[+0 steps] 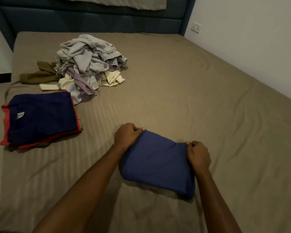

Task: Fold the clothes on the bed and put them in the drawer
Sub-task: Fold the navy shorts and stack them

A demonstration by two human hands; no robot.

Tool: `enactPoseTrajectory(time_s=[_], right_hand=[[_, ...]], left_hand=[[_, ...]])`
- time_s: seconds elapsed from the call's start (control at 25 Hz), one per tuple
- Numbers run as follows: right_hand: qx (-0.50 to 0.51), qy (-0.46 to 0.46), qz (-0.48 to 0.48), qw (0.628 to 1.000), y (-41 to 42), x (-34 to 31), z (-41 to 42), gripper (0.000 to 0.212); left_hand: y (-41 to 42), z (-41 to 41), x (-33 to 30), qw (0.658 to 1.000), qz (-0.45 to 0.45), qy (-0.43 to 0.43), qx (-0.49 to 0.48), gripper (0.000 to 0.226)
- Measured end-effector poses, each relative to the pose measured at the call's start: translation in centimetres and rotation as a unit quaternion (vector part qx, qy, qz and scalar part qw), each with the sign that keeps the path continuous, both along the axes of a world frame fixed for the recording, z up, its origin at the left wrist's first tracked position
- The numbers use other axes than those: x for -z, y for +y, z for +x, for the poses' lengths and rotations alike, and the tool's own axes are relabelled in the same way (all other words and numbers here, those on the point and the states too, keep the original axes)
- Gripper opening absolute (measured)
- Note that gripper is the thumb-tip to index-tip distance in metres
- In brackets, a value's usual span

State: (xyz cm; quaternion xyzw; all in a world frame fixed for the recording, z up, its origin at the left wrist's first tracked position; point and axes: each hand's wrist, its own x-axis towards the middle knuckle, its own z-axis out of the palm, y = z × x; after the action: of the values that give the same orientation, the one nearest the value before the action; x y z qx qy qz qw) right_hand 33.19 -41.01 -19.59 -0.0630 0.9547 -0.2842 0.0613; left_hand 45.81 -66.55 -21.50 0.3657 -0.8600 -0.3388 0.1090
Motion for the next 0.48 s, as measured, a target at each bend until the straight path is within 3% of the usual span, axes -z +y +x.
enactPoseTrajectory(time_s=[0.16,0.28,0.48], right_hand=[[0.052,0.036,0.005,0.998,1.8,1.8,0.7,0.042],[0.088,0.012,-0.017,0.996,2.1,4.4,1.6,0.032],[0.048,0.019,-0.053,0.997,2.7,3.3,1.6,0.044]], left_hand=[[0.2,-1.2,3.2,0.997,-0.071,0.007,-0.039,0.042],[0.0,-0.7,4.8,0.996,-0.018,0.034,-0.077,0.048],[0.4,1.1,1.5,0.987,0.109,0.088,-0.084,0.048]])
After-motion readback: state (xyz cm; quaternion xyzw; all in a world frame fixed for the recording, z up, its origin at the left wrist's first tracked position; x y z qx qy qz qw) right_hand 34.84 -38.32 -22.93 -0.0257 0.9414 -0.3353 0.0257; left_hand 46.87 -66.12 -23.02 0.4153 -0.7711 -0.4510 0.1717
